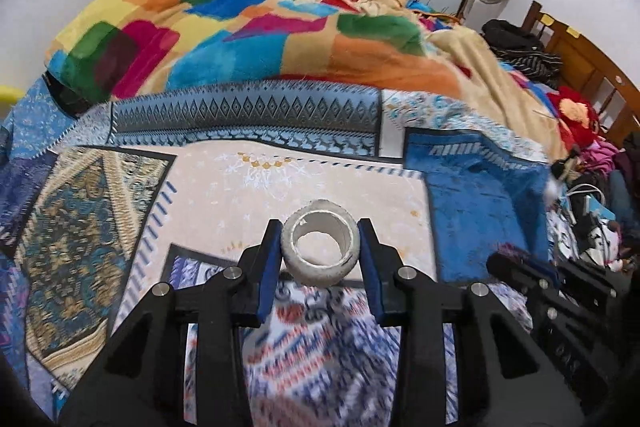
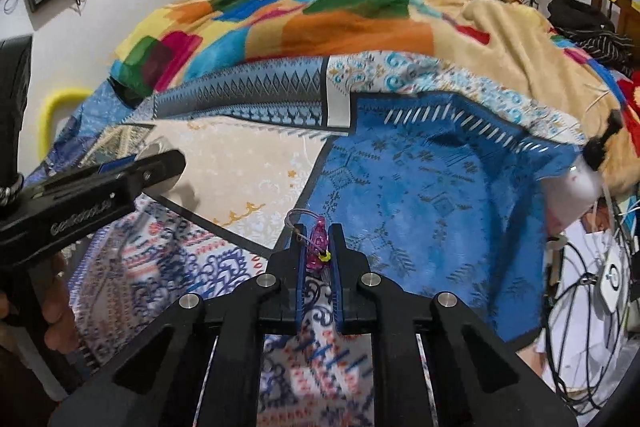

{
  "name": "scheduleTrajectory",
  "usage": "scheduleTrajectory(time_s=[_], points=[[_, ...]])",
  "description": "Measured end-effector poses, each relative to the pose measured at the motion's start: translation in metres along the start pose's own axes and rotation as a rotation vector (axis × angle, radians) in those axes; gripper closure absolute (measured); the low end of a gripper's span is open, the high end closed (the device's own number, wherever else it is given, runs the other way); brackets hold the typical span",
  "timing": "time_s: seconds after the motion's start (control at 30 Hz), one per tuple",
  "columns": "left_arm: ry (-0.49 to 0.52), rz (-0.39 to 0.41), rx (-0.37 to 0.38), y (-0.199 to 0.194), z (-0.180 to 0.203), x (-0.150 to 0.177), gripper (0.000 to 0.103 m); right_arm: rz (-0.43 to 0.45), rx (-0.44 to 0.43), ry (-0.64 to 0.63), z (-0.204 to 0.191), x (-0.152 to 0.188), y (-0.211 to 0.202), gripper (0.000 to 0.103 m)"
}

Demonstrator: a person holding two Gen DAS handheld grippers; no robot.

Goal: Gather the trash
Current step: 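Grasp the white tape roll with the left tool while the right tool grasps the pink tag, then carry the tape roll and pink tag in both tools to the white bucket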

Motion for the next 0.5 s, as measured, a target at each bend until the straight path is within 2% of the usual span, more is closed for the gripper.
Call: scheduleTrajectory(time_s=[0.27,0.5], points=[[0.049,0.069,-0.024,-0.088,0.014,-0.003,0.066,0.079,-0.002,-0.027,-0.019,-0.017,-0.071,0.093],[0.066,0.150,-0.046,-0.184,0.018,0.004,0.066,0.163,-0.027,-0.059,-0.054,-0.029,-0.146,0.093]])
Point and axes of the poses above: each gripper's, at about its wrist camera, not at the fingertips, and y roughly the way its jaws point, z to its right, x to its underside, the point moved 9 cm from there along y, roughly the way its jaws point, and after that the axes turned 2 degrees about -z, right-handed, at the moved point
